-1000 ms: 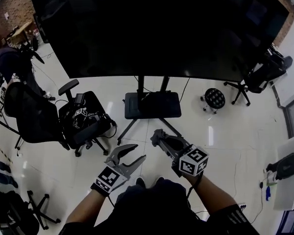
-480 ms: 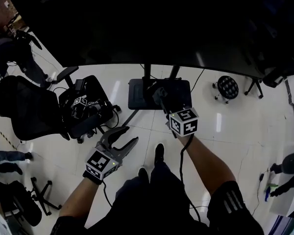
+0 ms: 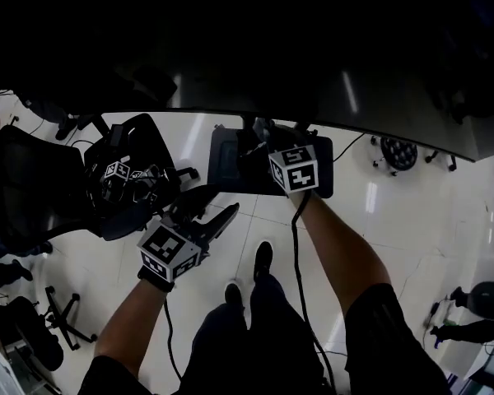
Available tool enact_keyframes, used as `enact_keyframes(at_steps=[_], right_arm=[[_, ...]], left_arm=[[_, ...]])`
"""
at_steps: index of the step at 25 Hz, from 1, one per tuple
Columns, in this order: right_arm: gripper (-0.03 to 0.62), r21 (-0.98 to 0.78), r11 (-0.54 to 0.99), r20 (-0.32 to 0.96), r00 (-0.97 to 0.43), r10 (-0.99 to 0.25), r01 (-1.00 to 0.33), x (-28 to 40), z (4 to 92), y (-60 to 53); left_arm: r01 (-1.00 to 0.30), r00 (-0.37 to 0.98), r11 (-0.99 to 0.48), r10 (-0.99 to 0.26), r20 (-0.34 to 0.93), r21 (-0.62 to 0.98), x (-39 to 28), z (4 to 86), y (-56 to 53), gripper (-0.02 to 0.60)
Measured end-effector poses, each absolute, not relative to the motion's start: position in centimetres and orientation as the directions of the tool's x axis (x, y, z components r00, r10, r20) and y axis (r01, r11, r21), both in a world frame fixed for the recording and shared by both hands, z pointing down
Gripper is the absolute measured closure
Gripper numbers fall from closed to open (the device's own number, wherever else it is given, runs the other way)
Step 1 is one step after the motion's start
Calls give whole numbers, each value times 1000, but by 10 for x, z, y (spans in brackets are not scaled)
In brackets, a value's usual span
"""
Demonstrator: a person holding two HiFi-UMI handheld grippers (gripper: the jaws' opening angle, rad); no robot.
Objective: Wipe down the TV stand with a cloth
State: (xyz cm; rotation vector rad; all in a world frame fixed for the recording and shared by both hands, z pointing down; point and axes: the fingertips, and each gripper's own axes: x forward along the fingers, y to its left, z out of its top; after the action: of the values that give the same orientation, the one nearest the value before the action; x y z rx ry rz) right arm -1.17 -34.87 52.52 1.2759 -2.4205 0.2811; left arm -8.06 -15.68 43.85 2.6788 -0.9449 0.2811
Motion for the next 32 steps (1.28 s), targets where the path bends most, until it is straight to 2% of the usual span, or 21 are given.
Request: enact_keyframes(at_steps=[5,15,32], right_arm=[[563,94,590,447,-496,-745,-802,-21,565,-397],[563,81,602,426,-519,-741,-794,-34,581,-448],[565,60,689,611,-519,-597,-722,-39,704,-453]], left_arm=[[-633,768,-745,-573,286,208,-70,473,-187,363],[-646,759,-719,-567,319,256,-71,512,-204,363],[-666,743,-683,-577,338,298,-67,559,-204,364]])
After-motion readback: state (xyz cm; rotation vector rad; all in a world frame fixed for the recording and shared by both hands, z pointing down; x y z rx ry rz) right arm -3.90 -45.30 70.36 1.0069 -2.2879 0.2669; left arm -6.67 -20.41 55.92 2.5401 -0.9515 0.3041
